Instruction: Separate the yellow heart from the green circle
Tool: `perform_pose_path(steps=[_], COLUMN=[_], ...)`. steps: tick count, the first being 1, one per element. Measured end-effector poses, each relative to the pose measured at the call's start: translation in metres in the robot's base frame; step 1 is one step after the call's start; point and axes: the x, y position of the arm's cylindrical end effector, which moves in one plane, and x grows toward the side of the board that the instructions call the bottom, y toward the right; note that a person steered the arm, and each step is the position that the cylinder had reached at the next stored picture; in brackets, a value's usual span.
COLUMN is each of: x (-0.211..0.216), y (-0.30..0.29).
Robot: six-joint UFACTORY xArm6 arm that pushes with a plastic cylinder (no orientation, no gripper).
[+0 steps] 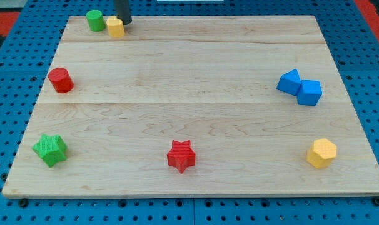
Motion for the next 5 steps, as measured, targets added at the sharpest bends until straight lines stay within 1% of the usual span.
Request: perform_pose_path(steps=[1, 2, 3, 4, 5], x=[0.034, 0.044, 0.013, 0.008, 0.064], y=[-0.008, 0.002, 0.017, -0.038, -0.046])
